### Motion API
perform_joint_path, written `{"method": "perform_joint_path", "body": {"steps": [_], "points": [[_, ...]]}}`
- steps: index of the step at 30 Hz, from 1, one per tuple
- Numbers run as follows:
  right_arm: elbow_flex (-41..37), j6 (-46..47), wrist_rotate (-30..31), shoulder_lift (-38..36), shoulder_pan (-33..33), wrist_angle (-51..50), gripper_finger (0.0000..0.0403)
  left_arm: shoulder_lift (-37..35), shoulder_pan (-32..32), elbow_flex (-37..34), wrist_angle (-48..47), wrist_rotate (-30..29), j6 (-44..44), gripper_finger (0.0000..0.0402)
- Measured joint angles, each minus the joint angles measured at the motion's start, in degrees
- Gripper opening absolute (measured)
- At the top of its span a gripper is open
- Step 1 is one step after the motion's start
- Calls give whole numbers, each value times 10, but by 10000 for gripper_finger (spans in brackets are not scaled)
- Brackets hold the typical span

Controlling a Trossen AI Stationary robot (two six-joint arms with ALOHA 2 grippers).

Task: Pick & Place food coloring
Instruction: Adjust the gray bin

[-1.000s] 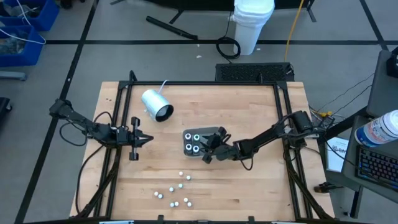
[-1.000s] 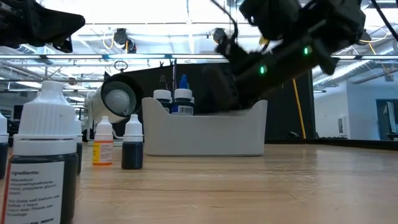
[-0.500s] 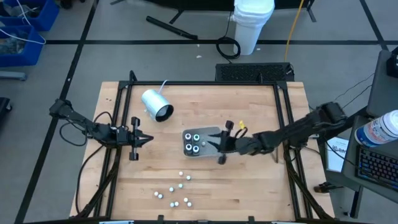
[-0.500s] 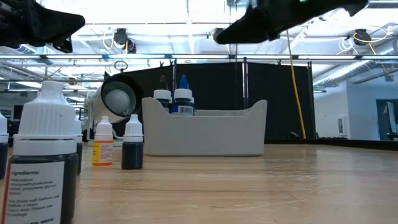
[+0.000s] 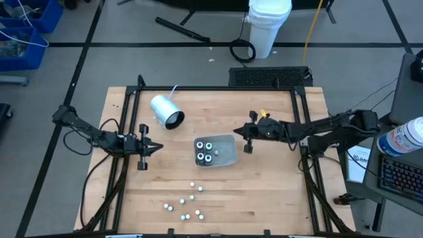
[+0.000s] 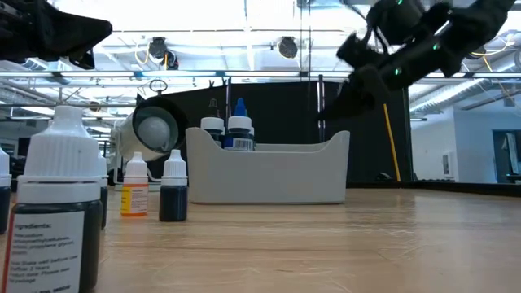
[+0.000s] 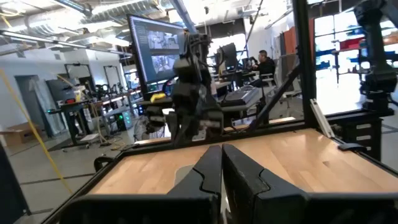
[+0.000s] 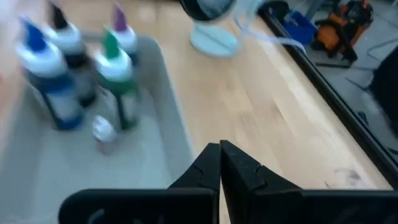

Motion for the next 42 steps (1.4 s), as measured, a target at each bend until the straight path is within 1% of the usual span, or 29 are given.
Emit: {"method": "perform_joint_path", "body": {"steps": [3, 7, 11, 13, 15, 17, 19, 22, 25, 28, 33, 37, 39, 42], "points": [[0, -15, -34, 19, -27, 9, 0, 0, 0, 0, -1, -10, 0, 21], [0, -9, -36, 26, -31, 21, 0, 0, 0, 0, -2, -15, 0, 21], [0, -32, -34, 26, -26, 33, 0, 0, 0, 0, -6, -20, 1, 21], [0, -31, -34, 26, -36, 34, 0, 0, 0, 0, -9, -20, -1, 21], [0, -24, -38, 26, -48, 27, 0, 0, 0, 0, -28, -8, -27, 21], [0, -13, -62, 29, -59, 24, 0, 7, 0, 0, -62, 15, -60, 21], [0, -7, -87, 35, -67, 21, 0, 26, 0, 0, -78, 22, -81, 21], [0, -5, -95, 50, -70, 21, 0, 74, 0, 0, -34, 27, -101, 21], [0, -6, -96, 69, -70, 21, 0, 137, 0, 0, 19, 32, -102, 20], [0, -13, -96, 90, -70, 28, 0, 208, 0, 1, 76, 29, -108, 6], [0, -36, -99, 118, -69, 46, 0, 332, 0, 8, 150, 26, -173, 4], [0, -56, -130, 122, -72, 51, 0, 432, 0, 49, 157, 26, -229, 6], [0, -60, -139, 122, -72, 51, 0, 478, 0, 77, 157, 30, -243, 6], [0, -64, -139, 122, -72, 51, 0, 544, 0, 123, 156, 50, -250, 3]]}}
